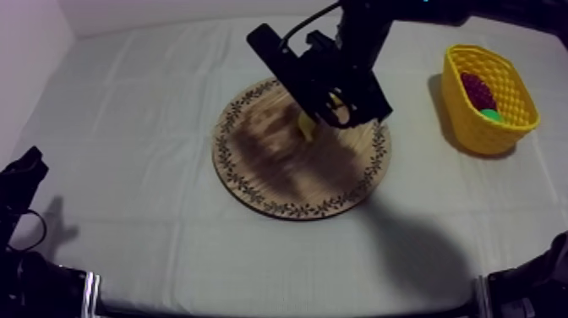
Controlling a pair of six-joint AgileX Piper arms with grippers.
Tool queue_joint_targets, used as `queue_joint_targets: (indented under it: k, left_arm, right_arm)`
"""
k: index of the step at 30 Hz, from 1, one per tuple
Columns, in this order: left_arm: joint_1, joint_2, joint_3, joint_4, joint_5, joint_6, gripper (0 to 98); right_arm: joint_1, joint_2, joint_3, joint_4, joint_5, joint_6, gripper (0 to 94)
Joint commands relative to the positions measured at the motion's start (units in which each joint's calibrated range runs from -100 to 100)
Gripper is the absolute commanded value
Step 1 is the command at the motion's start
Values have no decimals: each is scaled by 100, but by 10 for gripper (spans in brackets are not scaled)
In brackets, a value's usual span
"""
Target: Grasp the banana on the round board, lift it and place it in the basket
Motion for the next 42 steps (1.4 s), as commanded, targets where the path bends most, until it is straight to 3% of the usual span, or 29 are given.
queue_joint_targets:
  k: [1, 19, 29, 35, 42]
  left_arm:
    - [1, 0, -1, -1, 1, -2, 1]
    - [1, 0, -1, -1, 1, -3, 1]
    - [1, 0, -1, -1, 1, -3, 1]
    - [1, 0, -1, -1, 1, -3, 1]
    - [1, 0, -1, -1, 1, -3, 1]
  right_arm:
    - [9, 227, -91, 39, -36, -53, 725]
    - [76, 1589, -1145, 282, -498, -458, 712]
    - [160, 2066, -1710, 479, -683, -495, 656]
    - [265, 2181, -1602, 576, -909, -439, 553]
    - [216, 2133, -1424, 539, -971, -429, 317]
